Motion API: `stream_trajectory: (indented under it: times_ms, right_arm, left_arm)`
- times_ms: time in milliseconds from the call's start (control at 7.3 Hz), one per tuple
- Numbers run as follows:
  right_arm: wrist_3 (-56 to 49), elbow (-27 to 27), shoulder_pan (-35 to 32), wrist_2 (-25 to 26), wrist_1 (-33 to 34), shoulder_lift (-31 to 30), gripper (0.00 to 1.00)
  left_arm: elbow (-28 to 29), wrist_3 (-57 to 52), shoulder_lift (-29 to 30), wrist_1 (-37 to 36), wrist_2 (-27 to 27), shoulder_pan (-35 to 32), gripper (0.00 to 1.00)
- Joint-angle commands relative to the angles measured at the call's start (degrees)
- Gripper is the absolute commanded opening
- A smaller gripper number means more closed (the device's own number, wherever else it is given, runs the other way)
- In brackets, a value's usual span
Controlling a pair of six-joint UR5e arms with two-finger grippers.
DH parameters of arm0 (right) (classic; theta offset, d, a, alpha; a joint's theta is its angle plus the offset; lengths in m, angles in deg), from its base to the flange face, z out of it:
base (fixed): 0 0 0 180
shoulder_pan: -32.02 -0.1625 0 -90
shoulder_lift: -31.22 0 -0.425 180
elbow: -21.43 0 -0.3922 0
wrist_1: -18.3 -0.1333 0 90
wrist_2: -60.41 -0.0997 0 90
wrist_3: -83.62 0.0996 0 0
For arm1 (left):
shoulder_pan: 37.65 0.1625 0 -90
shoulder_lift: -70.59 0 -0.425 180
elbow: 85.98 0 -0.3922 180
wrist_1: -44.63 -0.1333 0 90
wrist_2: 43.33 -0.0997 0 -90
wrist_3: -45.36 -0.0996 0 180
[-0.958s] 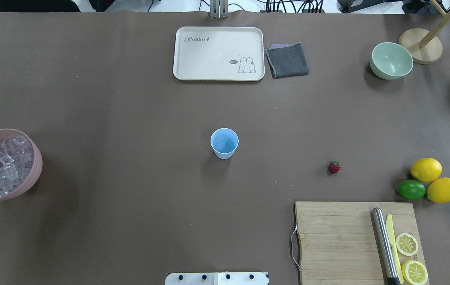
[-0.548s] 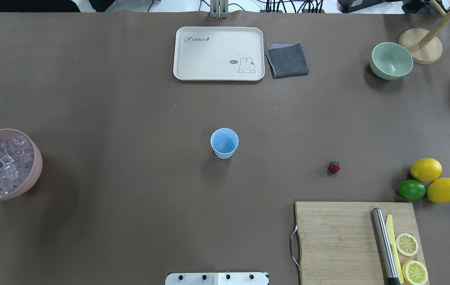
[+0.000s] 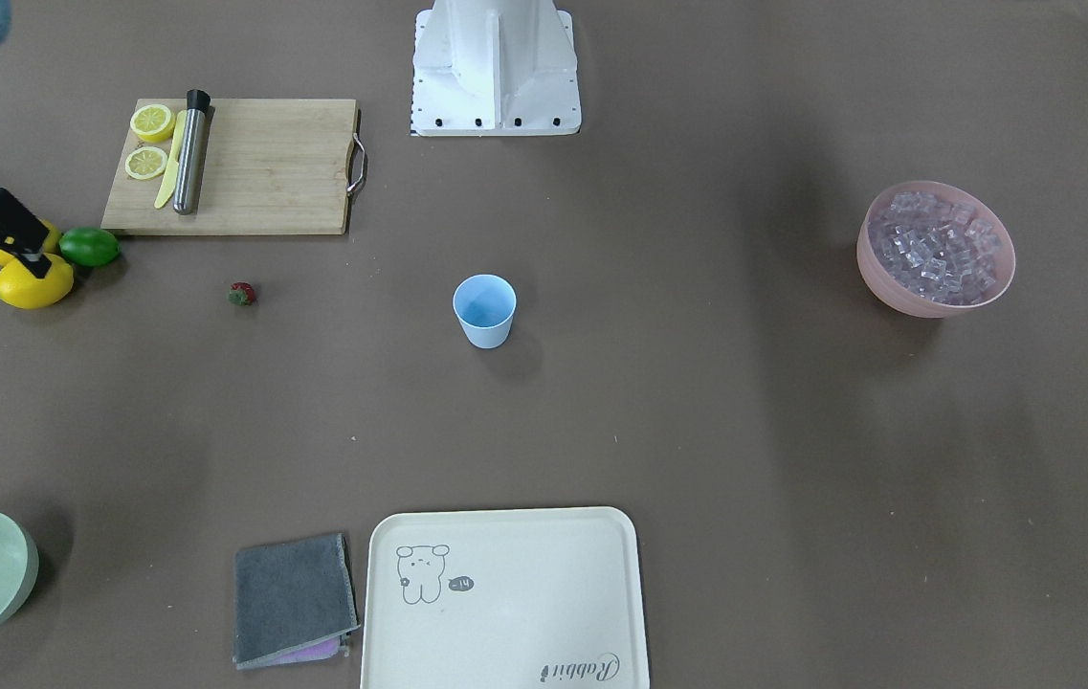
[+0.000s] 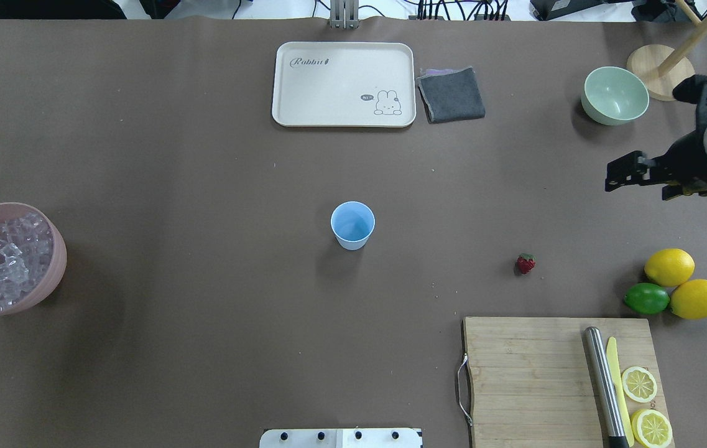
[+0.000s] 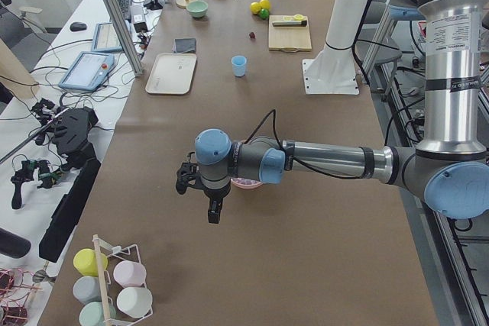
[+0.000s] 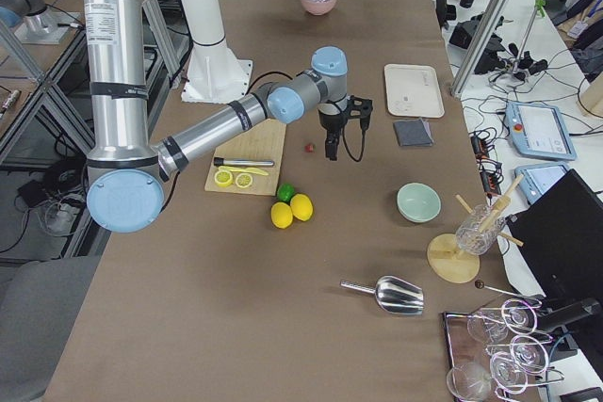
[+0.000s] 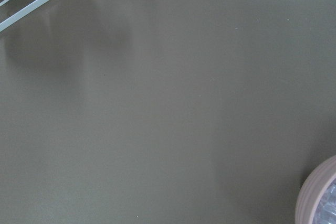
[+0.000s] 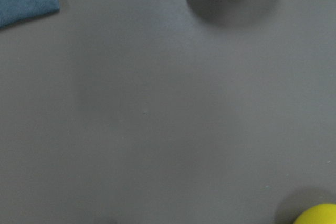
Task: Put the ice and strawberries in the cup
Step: 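Move the right gripper near the green bowl while the left nears the ice bowl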
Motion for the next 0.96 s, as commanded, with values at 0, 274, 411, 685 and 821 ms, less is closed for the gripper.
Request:
stream_trajectory:
  times_ms: [0, 274, 411, 685, 821]
  right_arm:
    - [2.91, 0.51, 5.68, 3.71, -2.31, 1.45, 1.0]
    - [1.94, 0.6, 4.37, 3.18, -2.31, 2.07, 1.0]
    - [1.77, 0.42, 3.23, 2.75, -2.4, 2.25, 1.0]
    - [0.27, 0.42, 1.82, 1.34, -2.4, 2.34, 1.0]
    - [0.27, 0.33, 1.73, 1.42, -2.4, 2.42, 1.0]
  left_arm:
    - [-0.51, -0.09, 0.25, 0.01, 0.0, 0.02, 0.98]
    - [0.45, -0.26, 3.4, 2.27, -0.08, 0.1, 0.98]
    - [4.02, -0.18, 6.2, 5.51, 2.79, 0.19, 0.98]
    - [6.33, 0.86, 0.12, 29.09, 10.62, 0.63, 0.98]
    - [8.17, 14.37, -0.53, 38.58, 12.38, 0.98, 0.98]
